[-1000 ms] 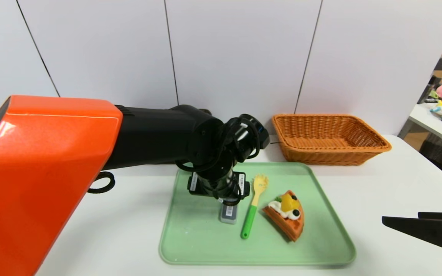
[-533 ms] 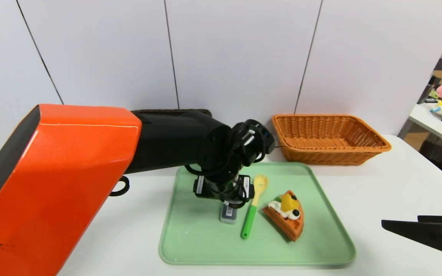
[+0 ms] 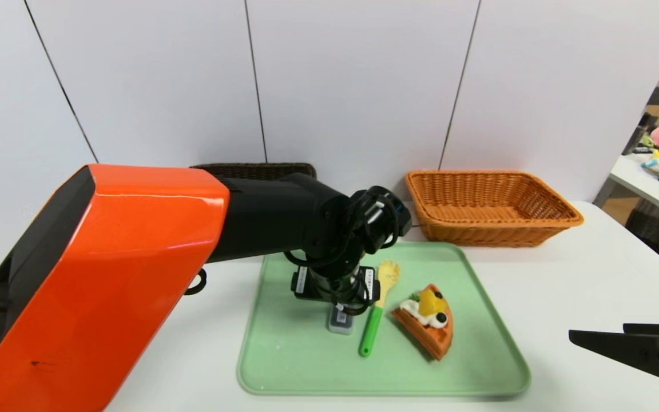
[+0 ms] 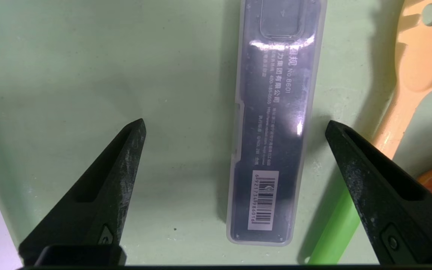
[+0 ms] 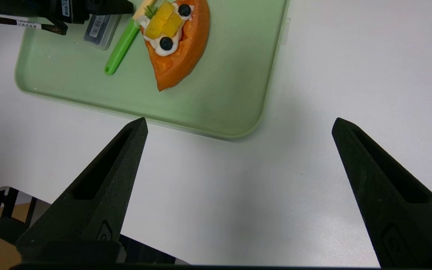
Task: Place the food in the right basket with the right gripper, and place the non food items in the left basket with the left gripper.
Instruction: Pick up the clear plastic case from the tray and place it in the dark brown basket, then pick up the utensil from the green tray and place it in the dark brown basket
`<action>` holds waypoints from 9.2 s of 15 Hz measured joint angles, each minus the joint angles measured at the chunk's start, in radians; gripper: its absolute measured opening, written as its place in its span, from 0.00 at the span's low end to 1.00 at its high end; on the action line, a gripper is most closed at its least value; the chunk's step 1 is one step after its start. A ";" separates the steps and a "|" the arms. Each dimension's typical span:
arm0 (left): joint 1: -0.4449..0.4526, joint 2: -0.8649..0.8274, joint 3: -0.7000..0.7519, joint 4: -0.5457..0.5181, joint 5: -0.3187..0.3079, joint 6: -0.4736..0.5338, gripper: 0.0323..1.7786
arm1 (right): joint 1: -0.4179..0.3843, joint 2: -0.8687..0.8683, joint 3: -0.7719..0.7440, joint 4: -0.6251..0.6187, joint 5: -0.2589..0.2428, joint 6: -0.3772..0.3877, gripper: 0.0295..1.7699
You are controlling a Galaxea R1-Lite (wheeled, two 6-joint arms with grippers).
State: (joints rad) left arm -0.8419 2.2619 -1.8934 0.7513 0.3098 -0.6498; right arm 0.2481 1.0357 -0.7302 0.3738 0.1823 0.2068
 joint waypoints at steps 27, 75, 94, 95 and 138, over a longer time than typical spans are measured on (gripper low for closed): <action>-0.001 -0.110 -0.015 0.022 0.009 0.050 0.30 | 0.014 -0.032 -0.013 0.001 0.078 -0.011 0.96; 0.582 -0.195 -0.066 -0.190 -0.536 0.921 0.85 | 0.004 -0.035 0.009 0.000 0.083 -0.013 0.96; -0.049 -0.251 0.081 0.030 -0.061 0.072 0.95 | 0.002 -0.044 0.009 -0.001 0.072 -0.014 0.96; -0.065 -0.238 0.081 0.030 -0.061 0.074 0.95 | 0.002 -0.046 0.009 -0.001 0.071 -0.013 0.96; -0.096 0.027 0.005 -0.079 0.018 0.147 0.42 | 0.000 -0.072 0.002 0.000 0.072 -0.011 0.96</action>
State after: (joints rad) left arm -0.9377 2.2885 -1.8881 0.6723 0.3281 -0.5028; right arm 0.2477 0.9640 -0.7279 0.3736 0.2540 0.1957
